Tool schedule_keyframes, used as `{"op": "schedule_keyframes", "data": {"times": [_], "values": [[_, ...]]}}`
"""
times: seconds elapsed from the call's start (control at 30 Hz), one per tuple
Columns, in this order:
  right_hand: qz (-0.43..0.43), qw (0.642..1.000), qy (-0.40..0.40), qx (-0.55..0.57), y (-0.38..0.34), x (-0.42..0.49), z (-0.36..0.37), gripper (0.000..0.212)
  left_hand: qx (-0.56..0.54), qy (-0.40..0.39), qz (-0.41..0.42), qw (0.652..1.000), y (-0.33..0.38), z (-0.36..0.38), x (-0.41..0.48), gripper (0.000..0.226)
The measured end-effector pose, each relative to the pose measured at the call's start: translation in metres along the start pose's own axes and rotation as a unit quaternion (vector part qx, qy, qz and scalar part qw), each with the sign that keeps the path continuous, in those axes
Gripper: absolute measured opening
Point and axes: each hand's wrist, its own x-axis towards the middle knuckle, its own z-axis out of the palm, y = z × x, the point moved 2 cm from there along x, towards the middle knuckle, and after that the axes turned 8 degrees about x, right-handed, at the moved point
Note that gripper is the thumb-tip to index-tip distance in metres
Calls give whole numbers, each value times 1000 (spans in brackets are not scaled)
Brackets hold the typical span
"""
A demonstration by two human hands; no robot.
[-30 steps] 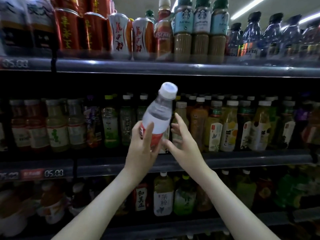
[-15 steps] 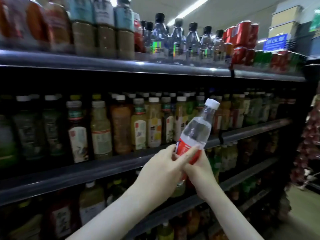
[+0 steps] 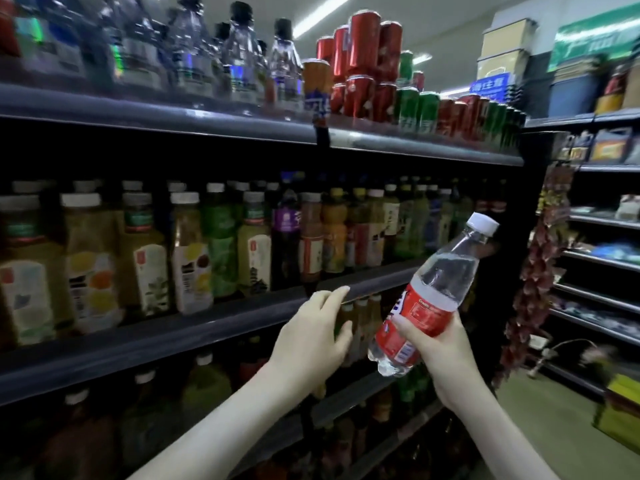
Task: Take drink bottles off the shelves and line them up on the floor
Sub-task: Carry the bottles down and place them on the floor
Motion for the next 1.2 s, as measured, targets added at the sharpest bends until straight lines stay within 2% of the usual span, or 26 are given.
{"op": "schedule_keyframes", "data": {"times": [0.13,0.33,0.47,0.53,0.73,0.87,0.97,1.1,1.2], "values": [[-11,1000,8,14,25,59,-26,50,23,5,-1,1000,-5,50,52,51],[-48,999,9,-13,52,162,-38,74,56,42,-19,997,-22,114,132,48],[-69,997,0,-39,58,225,-39,77,139,71,-52,986,-32,134,189,54],[-73,997,-21,-34,61,247,-39,77,194,103,-74,973,-39,138,211,60],[-95,989,-105,-46,66,288,-24,59,310,204,-116,921,-60,131,238,74],[-89,978,-187,-33,62,304,-8,63,352,197,-142,904,-64,124,237,69],[-85,966,-244,-7,57,305,7,63,367,231,-146,889,-57,112,229,55],[-85,948,-308,12,54,293,29,64,431,254,-214,839,-59,79,213,60],[-86,937,-339,18,55,281,42,63,441,224,-246,834,-72,63,199,63]]}}
